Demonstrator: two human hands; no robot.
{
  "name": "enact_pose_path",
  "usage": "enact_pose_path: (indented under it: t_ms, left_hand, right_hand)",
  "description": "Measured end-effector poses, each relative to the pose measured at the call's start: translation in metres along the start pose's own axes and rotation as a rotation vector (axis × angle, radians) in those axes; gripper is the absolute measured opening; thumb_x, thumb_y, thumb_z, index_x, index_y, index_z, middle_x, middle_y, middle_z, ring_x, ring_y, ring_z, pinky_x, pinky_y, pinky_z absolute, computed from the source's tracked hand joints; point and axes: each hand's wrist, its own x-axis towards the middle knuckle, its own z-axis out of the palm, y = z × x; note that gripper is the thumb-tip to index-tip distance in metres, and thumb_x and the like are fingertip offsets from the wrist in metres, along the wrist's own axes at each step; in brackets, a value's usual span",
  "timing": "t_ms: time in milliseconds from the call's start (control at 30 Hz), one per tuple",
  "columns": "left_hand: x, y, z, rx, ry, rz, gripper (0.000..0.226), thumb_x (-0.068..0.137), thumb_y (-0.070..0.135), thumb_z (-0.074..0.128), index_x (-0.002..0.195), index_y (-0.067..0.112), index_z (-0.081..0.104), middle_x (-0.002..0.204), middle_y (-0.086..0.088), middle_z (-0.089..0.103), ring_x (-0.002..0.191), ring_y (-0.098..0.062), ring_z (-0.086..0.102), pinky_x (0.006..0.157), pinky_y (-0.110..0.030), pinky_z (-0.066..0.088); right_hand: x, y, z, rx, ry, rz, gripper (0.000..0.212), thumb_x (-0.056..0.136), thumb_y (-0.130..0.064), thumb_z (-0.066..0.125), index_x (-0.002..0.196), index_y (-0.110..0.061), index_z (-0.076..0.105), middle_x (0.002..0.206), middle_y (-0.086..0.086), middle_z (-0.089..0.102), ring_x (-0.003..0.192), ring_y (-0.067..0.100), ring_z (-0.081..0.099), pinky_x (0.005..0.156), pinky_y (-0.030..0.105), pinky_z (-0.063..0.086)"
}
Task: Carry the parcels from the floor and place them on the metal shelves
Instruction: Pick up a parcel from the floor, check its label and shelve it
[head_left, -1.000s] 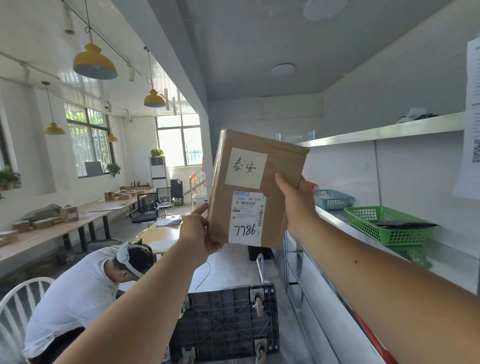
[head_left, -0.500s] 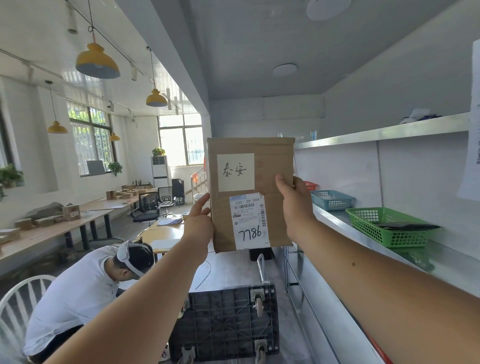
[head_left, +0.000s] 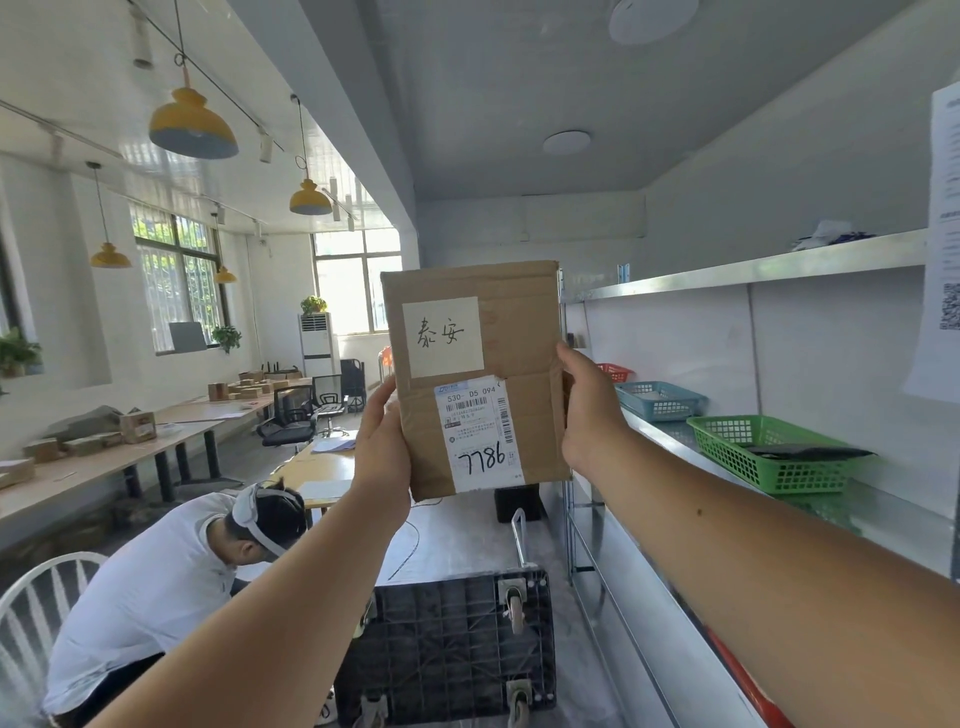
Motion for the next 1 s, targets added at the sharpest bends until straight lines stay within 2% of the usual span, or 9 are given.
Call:
enact_pose_path:
  t_ms: [33, 67, 133, 267, 400, 533, 800, 933, 1000]
  left_hand:
    - [0.0, 0.002, -0.001, 0.012, -0.008, 0.005, 0.026, 0.108, 0.037, 0.051, 0.107, 0.059, 0.065, 0.12, -0.004, 0.079, 0.118, -0.033, 0.072, 0.104, -0.063, 0.055]
    - [0.001, 0.003, -0.002, 0.018, -0.014, 0.015, 0.022, 0.108, 0.04, 0.051, 0.106, 0.059, 0.062, 0.12, -0.005, 0.078, 0.118, -0.032, 0.071, 0.104, -0.059, 0.055]
    - [0.003, 0.005, -0.006, 0.032, -0.029, 0.049, 0.016, 0.108, 0.041, 0.053, 0.11, 0.055, 0.06, 0.119, -0.004, 0.078, 0.12, -0.031, 0.071, 0.101, -0.052, 0.055]
    - [0.008, 0.008, -0.008, 0.058, -0.049, 0.101, 0.023, 0.107, 0.035, 0.054, 0.125, 0.045, 0.062, 0.12, -0.004, 0.078, 0.119, -0.033, 0.072, 0.082, -0.041, 0.058]
    - [0.009, 0.014, -0.006, 0.033, -0.078, 0.137, 0.031, 0.105, 0.029, 0.056, 0.132, 0.041, 0.064, 0.118, -0.001, 0.079, 0.114, -0.03, 0.075, 0.093, -0.051, 0.062]
    - [0.012, 0.015, -0.007, -0.024, -0.15, 0.105, 0.033, 0.106, 0.021, 0.057, 0.134, 0.037, 0.064, 0.106, 0.0, 0.083, 0.113, -0.035, 0.076, 0.1, -0.063, 0.058]
    - [0.009, 0.009, -0.008, -0.114, -0.241, 0.099, 0.034, 0.105, 0.022, 0.062, 0.138, 0.031, 0.061, 0.108, -0.001, 0.082, 0.107, -0.03, 0.078, 0.096, -0.055, 0.062]
    - [0.009, 0.005, -0.009, -0.143, -0.242, 0.082, 0.037, 0.105, 0.019, 0.062, 0.141, 0.025, 0.059, 0.098, 0.002, 0.083, 0.095, -0.024, 0.08, 0.092, -0.05, 0.063]
    - [0.009, 0.004, -0.009, -0.145, -0.238, 0.09, 0.036, 0.106, 0.017, 0.06, 0.142, 0.023, 0.059, 0.096, 0.002, 0.083, 0.092, -0.023, 0.08, 0.09, -0.048, 0.063]
  right_hand:
    - [-0.006, -0.005, 0.001, -0.01, 0.007, 0.021, 0.035, 0.089, -0.056, 0.062, 0.094, -0.029, 0.084, 0.112, 0.007, 0.078, 0.11, 0.032, 0.07, 0.101, 0.054, 0.054]
    - [-0.009, -0.009, 0.0, -0.023, -0.002, 0.021, 0.037, 0.098, -0.041, 0.055, 0.078, -0.028, 0.083, 0.098, 0.007, 0.078, 0.097, 0.031, 0.071, 0.086, 0.044, 0.057]
    - [-0.001, -0.009, -0.007, -0.083, -0.057, 0.006, 0.046, 0.104, -0.024, 0.045, 0.076, -0.03, 0.081, 0.082, 0.0, 0.076, 0.08, 0.022, 0.07, 0.069, 0.033, 0.051]
    - [0.001, -0.015, -0.013, -0.128, -0.168, -0.036, 0.042, 0.107, -0.021, 0.04, 0.091, -0.037, 0.076, 0.067, -0.014, 0.075, 0.077, 0.011, 0.066, 0.066, 0.03, 0.045]
    - [-0.004, -0.02, -0.015, -0.142, -0.17, -0.039, 0.045, 0.108, -0.029, 0.046, 0.074, -0.032, 0.074, 0.059, -0.012, 0.073, 0.07, 0.013, 0.065, 0.065, 0.029, 0.048]
    - [-0.005, -0.017, -0.02, -0.196, -0.129, -0.077, 0.061, 0.107, -0.037, 0.048, 0.053, -0.031, 0.076, 0.062, -0.01, 0.075, 0.072, 0.016, 0.068, 0.072, 0.032, 0.052]
    - [-0.014, -0.006, -0.025, -0.27, -0.045, -0.117, 0.049, 0.09, -0.068, 0.055, 0.093, -0.029, 0.084, 0.099, 0.003, 0.083, 0.103, 0.032, 0.076, 0.108, 0.058, 0.051]
    - [-0.024, -0.012, -0.021, -0.286, 0.001, -0.11, 0.047, 0.099, -0.058, 0.057, 0.098, -0.019, 0.082, 0.102, 0.007, 0.082, 0.103, 0.032, 0.076, 0.103, 0.052, 0.055]
    - [-0.028, -0.015, -0.018, -0.317, 0.01, -0.129, 0.051, 0.099, -0.063, 0.054, 0.097, -0.02, 0.08, 0.103, 0.006, 0.08, 0.102, 0.03, 0.075, 0.099, 0.046, 0.057]
